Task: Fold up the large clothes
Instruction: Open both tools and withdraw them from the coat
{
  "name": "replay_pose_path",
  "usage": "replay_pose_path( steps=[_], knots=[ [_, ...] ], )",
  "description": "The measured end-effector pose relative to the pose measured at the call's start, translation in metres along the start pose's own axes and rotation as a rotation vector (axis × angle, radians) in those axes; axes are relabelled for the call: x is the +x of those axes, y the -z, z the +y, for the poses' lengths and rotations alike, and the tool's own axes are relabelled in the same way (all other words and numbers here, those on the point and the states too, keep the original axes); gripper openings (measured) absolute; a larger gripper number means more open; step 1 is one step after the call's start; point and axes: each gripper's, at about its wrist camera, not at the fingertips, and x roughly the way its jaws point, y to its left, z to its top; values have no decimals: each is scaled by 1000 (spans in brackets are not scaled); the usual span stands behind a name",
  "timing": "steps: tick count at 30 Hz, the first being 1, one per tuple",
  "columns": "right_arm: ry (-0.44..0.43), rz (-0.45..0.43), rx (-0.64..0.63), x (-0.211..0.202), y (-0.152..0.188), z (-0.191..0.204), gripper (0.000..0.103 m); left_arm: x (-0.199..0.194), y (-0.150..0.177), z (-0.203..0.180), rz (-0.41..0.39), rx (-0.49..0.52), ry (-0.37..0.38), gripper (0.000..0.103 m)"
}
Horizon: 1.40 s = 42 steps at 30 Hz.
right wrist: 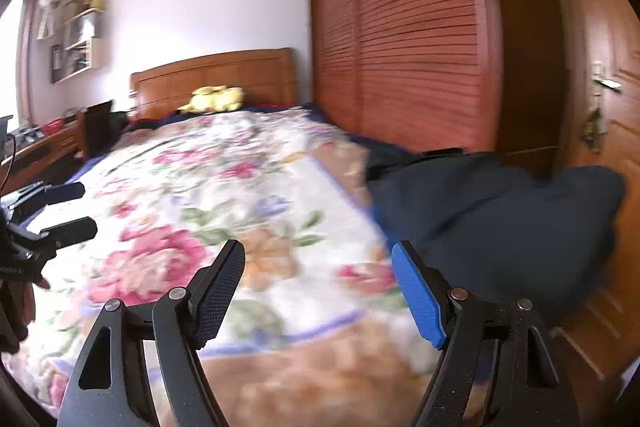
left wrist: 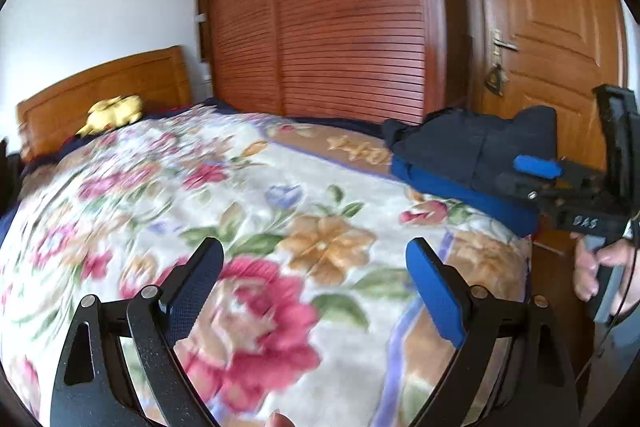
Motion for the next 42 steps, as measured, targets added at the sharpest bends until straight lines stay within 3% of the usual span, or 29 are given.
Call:
replay_pose_path(
  steps=[8,18,29,37,42],
  knots=[
    [-165,48,-22,52,15,55,78,-27,62,45,24,-38,-162,93],
    [-254,113,-65,103,19,86,78,-34,109,88,58,-126,-233,93],
    [-316,76,-135,133,9,140,78,-59,126,161,17,-249,-424,93],
    [-369,46,-175,154,10,177,78,-84,132,207,-29,-350,-479,93],
    [-399,24,-187,159,15,190,78,-92,136,218,-39,-334,-544,93]
  ],
)
